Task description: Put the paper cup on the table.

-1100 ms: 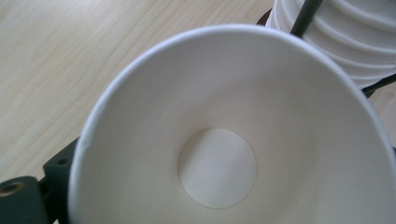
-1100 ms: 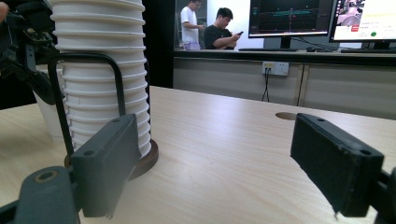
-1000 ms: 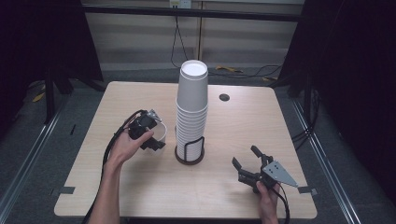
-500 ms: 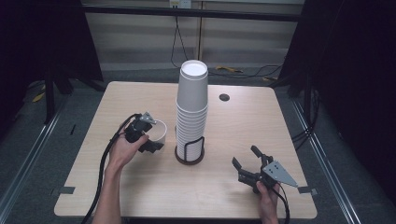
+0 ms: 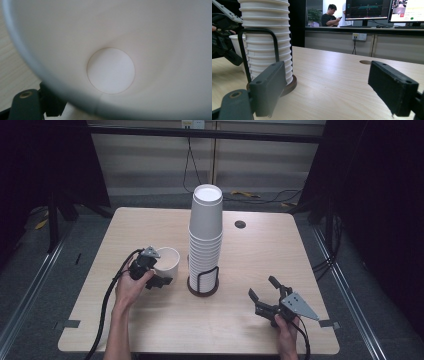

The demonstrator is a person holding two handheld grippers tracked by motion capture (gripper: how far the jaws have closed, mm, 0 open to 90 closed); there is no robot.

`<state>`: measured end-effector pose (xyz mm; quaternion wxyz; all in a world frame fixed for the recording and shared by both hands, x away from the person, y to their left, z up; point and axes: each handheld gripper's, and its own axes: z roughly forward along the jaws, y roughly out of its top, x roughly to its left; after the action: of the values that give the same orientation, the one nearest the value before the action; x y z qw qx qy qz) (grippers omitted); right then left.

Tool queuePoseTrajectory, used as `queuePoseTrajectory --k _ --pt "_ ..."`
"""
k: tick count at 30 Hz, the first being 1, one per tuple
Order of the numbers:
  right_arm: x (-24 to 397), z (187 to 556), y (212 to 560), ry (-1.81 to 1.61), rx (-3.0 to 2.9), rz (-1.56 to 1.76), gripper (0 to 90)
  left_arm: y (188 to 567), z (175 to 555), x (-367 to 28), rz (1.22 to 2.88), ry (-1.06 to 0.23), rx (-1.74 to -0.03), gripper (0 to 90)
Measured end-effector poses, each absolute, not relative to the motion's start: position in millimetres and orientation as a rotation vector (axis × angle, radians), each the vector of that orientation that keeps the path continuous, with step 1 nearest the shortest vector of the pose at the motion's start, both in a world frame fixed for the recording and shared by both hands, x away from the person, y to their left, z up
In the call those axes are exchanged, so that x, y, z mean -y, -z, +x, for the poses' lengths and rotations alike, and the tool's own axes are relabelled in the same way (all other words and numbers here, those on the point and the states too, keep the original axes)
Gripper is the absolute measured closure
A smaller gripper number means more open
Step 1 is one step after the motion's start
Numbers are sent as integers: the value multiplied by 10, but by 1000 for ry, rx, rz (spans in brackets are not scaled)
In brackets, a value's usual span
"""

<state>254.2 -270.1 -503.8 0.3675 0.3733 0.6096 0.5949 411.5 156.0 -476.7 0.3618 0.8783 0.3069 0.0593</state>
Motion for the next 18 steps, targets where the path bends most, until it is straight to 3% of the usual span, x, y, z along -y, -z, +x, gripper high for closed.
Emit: queuePoseTrajectory --k 18 --pt "2702 2542 5038 -1528 -1566 959 147 4748 3724 -1720 2034 -219 -852 156"
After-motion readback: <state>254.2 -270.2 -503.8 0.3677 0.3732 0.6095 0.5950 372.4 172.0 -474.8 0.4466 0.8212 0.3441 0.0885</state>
